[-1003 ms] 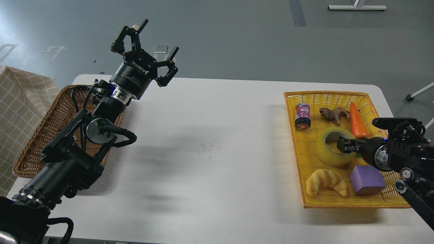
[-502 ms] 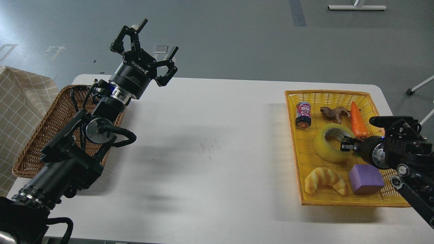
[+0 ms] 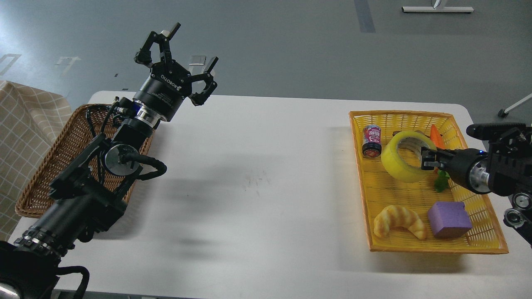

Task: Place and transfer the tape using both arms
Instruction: 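Lift the tape roll and carry it toward the table center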

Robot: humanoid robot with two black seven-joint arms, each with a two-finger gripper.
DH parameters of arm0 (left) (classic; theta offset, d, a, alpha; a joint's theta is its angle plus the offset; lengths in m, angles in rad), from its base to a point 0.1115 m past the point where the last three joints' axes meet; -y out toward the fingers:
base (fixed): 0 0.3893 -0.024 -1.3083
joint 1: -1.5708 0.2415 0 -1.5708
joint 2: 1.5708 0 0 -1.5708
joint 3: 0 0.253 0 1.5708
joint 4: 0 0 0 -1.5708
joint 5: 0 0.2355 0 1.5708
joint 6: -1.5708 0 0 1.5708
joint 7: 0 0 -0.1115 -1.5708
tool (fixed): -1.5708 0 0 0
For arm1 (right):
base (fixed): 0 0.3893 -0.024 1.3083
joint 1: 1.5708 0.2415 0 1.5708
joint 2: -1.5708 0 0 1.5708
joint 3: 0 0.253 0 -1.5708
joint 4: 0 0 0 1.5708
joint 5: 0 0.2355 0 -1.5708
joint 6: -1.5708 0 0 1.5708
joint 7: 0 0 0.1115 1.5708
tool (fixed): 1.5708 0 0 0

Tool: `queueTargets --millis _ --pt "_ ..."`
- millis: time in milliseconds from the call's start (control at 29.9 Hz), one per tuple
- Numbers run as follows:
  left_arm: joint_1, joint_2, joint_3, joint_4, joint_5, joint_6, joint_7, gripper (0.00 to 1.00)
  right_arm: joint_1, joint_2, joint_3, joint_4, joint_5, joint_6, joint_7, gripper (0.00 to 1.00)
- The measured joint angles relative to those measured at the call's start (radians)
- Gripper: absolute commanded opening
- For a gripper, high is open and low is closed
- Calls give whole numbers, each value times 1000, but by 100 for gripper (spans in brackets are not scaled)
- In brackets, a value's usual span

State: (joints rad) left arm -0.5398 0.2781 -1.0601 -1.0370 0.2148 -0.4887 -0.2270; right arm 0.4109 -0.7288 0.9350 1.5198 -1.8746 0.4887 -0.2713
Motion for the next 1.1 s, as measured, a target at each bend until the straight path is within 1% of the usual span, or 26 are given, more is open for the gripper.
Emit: queueTargets --millis 167,334,702,870,1104 --pt "0 -1 0 0 0 0 0 98 54 -14 1 41 24 0 0 0" --pt "0 -2 0 0 0 0 0 98 140 19 -13 41 27 0 -1 0" --pt "-1 -5 0 0 0 0 1 98 339 248 -144 -30 28 0 -12 0" --pt "-3 -9 1 0 0 0 1 98 416 365 -236 -137 28 0 -13 0" --pt "-7 -10 2 0 0 0 1 98 458 535 -312 -304 27 0 -12 0"
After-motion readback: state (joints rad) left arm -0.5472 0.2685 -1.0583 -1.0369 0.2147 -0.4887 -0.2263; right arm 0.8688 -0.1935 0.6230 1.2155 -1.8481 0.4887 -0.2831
